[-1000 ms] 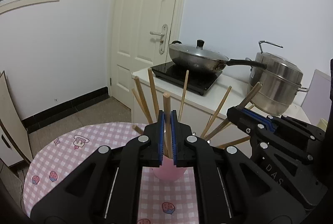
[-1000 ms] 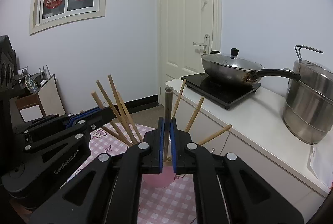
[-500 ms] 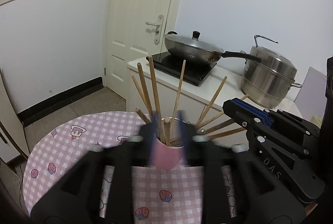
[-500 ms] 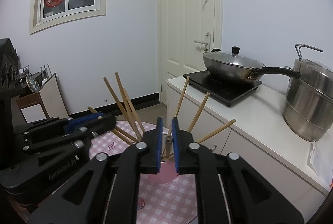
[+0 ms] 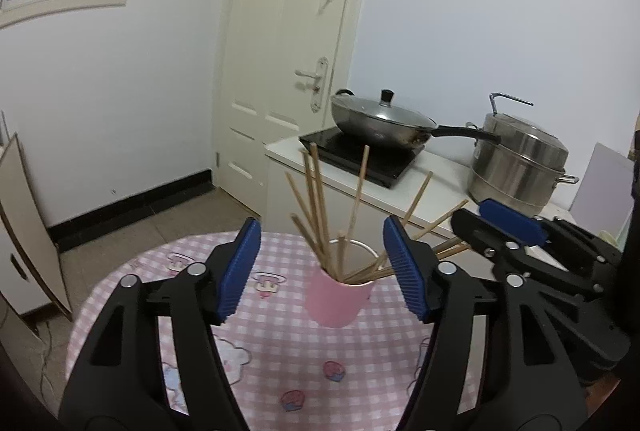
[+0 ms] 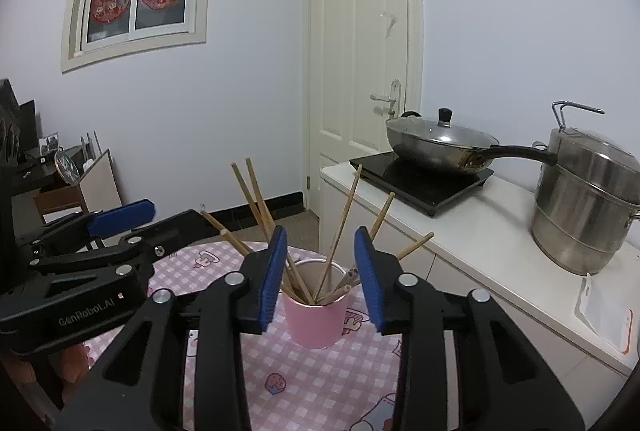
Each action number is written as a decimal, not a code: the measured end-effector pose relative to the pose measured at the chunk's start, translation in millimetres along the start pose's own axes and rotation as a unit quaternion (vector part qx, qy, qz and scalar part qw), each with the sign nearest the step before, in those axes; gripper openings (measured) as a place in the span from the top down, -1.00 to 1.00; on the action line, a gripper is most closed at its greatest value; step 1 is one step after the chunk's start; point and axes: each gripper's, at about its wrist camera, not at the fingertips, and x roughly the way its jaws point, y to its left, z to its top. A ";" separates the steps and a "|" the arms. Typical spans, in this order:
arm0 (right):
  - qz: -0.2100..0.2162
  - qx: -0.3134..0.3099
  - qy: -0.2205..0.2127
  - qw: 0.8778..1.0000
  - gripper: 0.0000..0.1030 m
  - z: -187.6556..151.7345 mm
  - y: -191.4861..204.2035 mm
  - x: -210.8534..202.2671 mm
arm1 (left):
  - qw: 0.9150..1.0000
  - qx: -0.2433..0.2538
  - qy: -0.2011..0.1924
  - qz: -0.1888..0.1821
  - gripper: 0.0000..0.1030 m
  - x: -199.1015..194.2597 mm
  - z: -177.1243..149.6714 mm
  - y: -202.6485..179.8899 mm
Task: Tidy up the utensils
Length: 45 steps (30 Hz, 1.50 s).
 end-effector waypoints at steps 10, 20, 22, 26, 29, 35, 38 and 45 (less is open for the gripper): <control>-0.012 0.007 -0.031 0.999 -0.03 -8.9 17.2 -41.5 | 0.998 0.041 -0.038 0.040 -0.50 -49.4 -7.2 5.0; -0.027 0.012 -0.060 0.998 -0.50 -26.9 44.8 -79.5 | 0.993 0.055 -0.082 0.059 -0.68 -102.8 -22.3 18.8; -0.035 0.017 -0.068 0.997 -0.56 -31.1 49.1 -86.7 | 0.993 0.050 -0.086 0.061 -0.72 -109.5 -23.6 23.3; -0.046 0.029 -0.077 0.996 -0.68 -40.3 56.6 -96.8 | 0.993 0.046 -0.094 0.057 -0.75 -122.7 -27.0 27.4; -0.056 0.035 -0.080 0.995 -0.74 -45.6 61.8 -102.0 | 0.992 0.054 -0.100 0.058 -0.78 -130.1 -32.1 26.9; -0.060 0.040 -0.092 0.993 -0.83 -50.5 69.3 -111.9 | 0.990 0.062 -0.116 0.058 -0.81 -144.1 -38.8 26.4; -0.053 0.046 -0.093 0.993 -0.84 -54.4 70.6 -116.7 | 0.989 0.062 -0.123 0.058 -0.83 -150.7 -41.4 27.7; -0.049 0.038 -0.097 0.993 -0.84 -54.9 78.1 -122.2 | 0.987 0.069 -0.131 0.059 -0.86 -160.9 -45.1 28.0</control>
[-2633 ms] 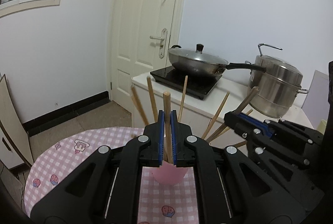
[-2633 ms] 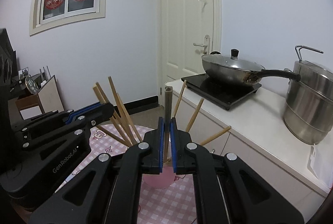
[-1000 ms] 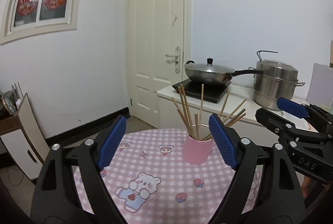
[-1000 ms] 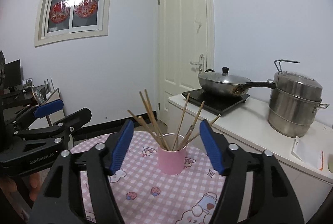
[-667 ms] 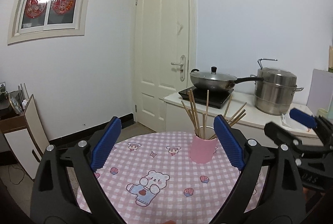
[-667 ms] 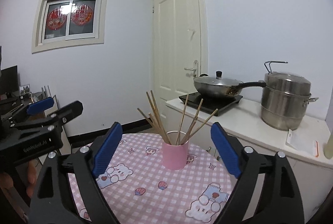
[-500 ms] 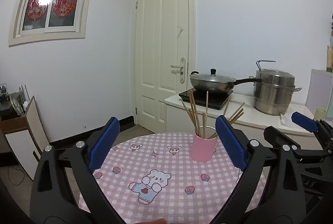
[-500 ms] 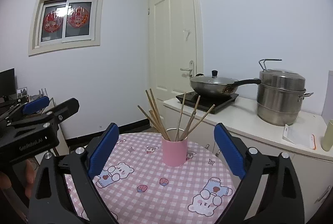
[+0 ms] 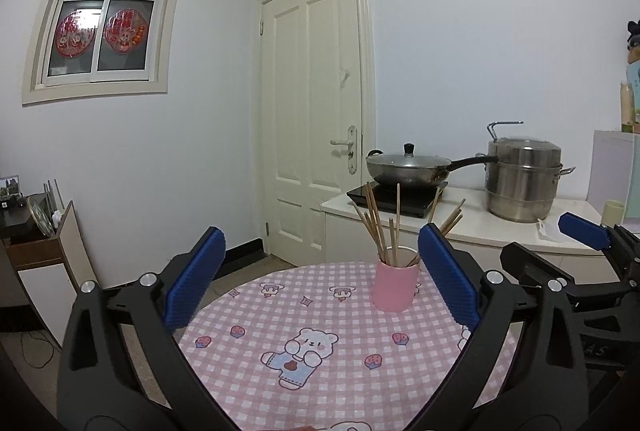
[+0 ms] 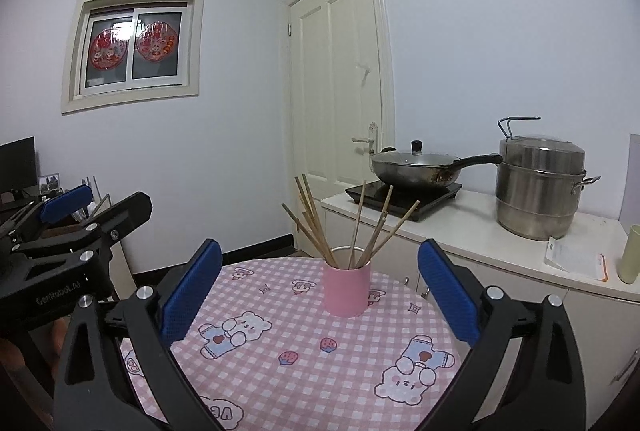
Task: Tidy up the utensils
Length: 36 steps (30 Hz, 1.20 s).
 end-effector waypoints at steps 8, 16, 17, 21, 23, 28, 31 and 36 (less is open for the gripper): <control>-0.003 -0.006 -0.007 1.000 -0.84 2.1 2.7 -7.9 | 1.000 0.001 -0.009 0.002 -0.88 -7.8 1.9 3.3; -0.012 -0.014 -0.013 1.000 -0.84 3.1 7.5 -14.4 | 1.000 0.000 -0.016 0.004 -0.88 -13.1 1.5 2.8; -0.014 -0.015 -0.015 1.000 -0.84 3.4 8.0 -14.8 | 1.000 -0.001 -0.017 0.004 -0.88 -12.8 1.4 3.0; -0.013 -0.014 -0.015 1.000 -0.84 3.8 8.9 -15.4 | 1.000 0.000 -0.022 0.007 -0.87 -14.8 1.2 4.0; -0.012 -0.014 -0.015 1.000 -0.84 3.8 9.2 -15.2 | 1.000 0.000 -0.024 0.009 -0.87 -15.7 0.9 4.1; -0.012 -0.015 -0.015 1.000 -0.84 3.8 9.4 -15.4 | 1.000 -0.001 -0.025 0.010 -0.88 -16.7 0.5 5.1; -0.012 -0.015 -0.015 1.000 -0.84 3.8 9.5 -15.3 | 1.000 -0.001 -0.025 0.011 -0.88 -17.4 0.5 4.9; -0.011 -0.014 -0.014 1.000 -0.84 3.6 9.4 -14.5 | 1.000 0.000 -0.026 0.011 -0.88 -17.8 0.8 4.8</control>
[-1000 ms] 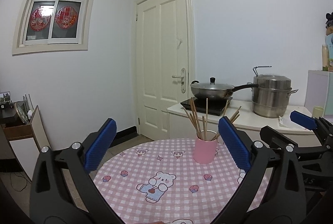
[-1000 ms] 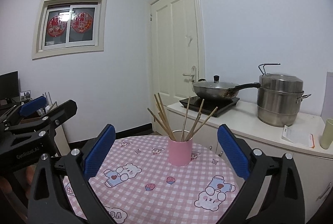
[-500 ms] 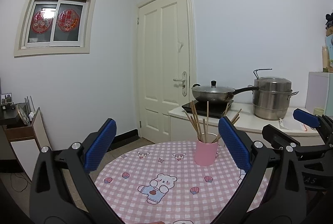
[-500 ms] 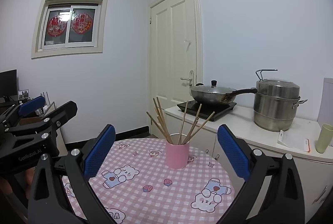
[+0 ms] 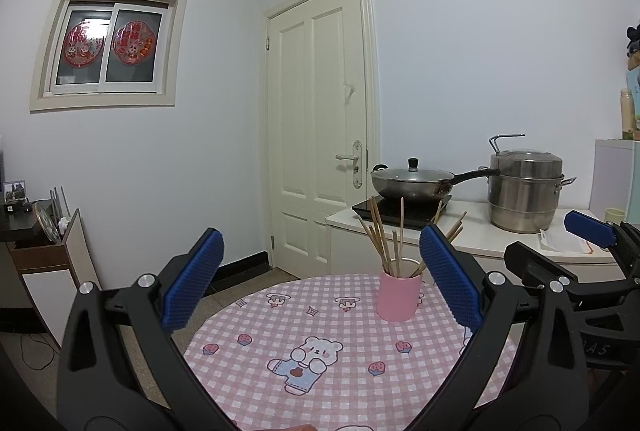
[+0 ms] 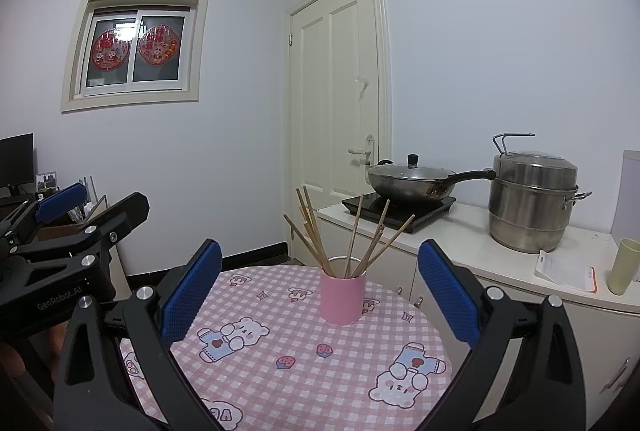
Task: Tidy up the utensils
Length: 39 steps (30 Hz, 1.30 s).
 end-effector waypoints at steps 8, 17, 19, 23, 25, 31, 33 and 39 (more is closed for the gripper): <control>0.000 0.000 0.000 1.000 -0.84 0.0 0.1 0.4 | 1.000 0.000 0.000 0.000 -0.88 -0.5 -0.1 0.6; 0.002 0.001 0.002 1.000 -0.84 0.3 0.9 0.9 | 1.000 -0.001 -0.001 0.002 -0.88 -0.8 -0.1 1.1; 0.002 0.001 0.002 1.000 -0.84 0.3 1.7 1.0 | 1.000 -0.001 0.000 0.002 -0.88 -0.7 0.0 1.2; 0.003 0.002 0.002 1.000 -0.84 0.0 1.9 1.1 | 1.000 0.000 -0.001 0.004 -0.87 -1.1 0.0 1.8; 0.003 0.002 0.002 1.000 -0.84 -0.4 2.1 0.9 | 1.000 0.002 -0.002 0.005 -0.87 -1.6 0.1 1.7; 0.004 0.003 0.003 1.000 -0.84 -0.9 2.5 1.6 | 1.000 0.001 -0.005 0.006 -0.88 -1.6 -1.3 1.3; 0.004 0.004 0.003 1.000 -0.84 -1.0 2.8 1.5 | 1.000 0.003 -0.005 0.008 -0.88 -2.2 -1.2 1.1; 0.005 0.005 0.003 1.000 -0.84 -1.4 2.7 1.8 | 1.000 0.004 -0.006 0.009 -0.87 -1.5 -1.0 0.7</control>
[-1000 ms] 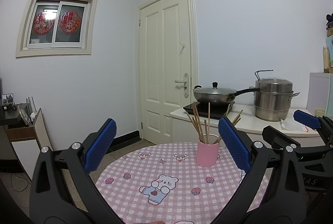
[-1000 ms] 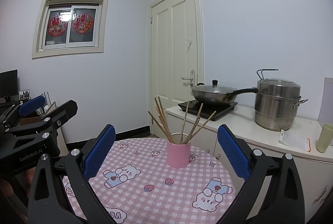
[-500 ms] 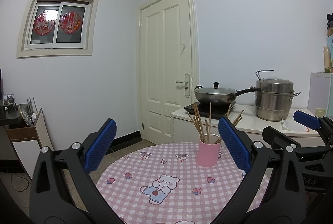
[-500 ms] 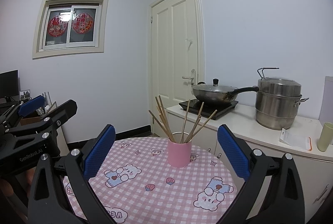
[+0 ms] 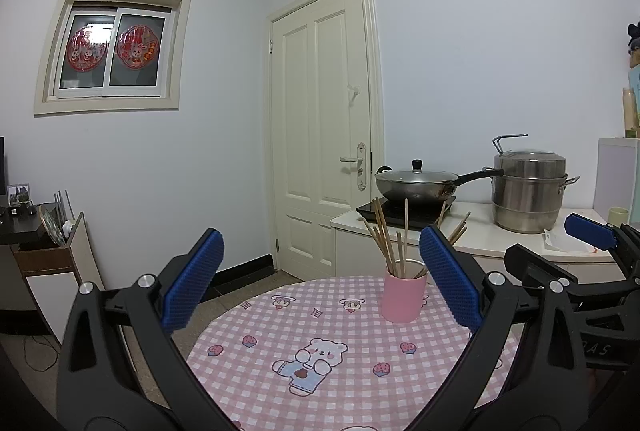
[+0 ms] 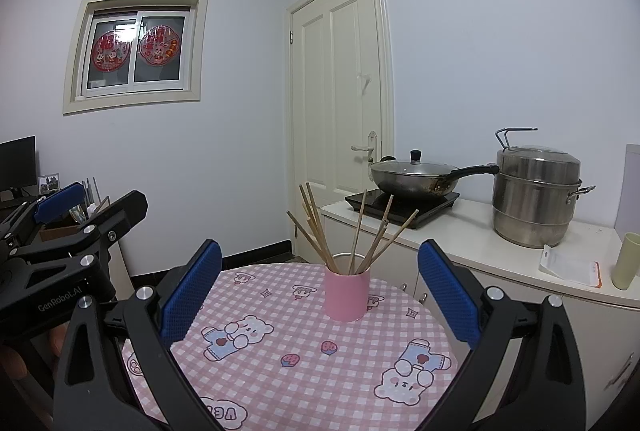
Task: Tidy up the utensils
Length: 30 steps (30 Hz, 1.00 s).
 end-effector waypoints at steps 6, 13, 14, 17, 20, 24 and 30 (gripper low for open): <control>0.000 -0.001 0.000 1.000 -0.84 -0.2 -0.1 -0.1 | 1.000 0.000 0.000 0.001 -0.87 -0.2 0.1 0.6; 0.000 0.000 0.000 1.000 -0.84 -0.1 0.3 -0.3 | 1.000 0.000 0.000 0.002 -0.87 0.3 0.3 0.6; 0.000 -0.001 0.000 1.000 -0.84 -0.1 0.5 -0.4 | 1.000 0.000 -0.001 0.002 -0.87 -0.5 0.5 1.2; -0.001 0.000 0.000 1.000 -0.84 -0.2 0.3 -0.5 | 1.000 0.000 -0.001 0.002 -0.87 -0.5 0.4 0.9; -0.001 -0.001 0.000 1.000 -0.84 -0.2 0.5 -0.1 | 1.000 0.000 -0.002 0.003 -0.87 -0.3 0.9 1.8; 0.002 0.000 0.000 1.000 -0.84 0.0 0.0 0.4 | 1.000 0.002 -0.001 0.004 -0.87 -0.2 0.9 0.8; 0.003 0.001 -0.001 1.000 -0.84 0.4 0.8 0.4 | 1.000 0.005 -0.002 0.008 -0.87 -1.0 1.6 -0.2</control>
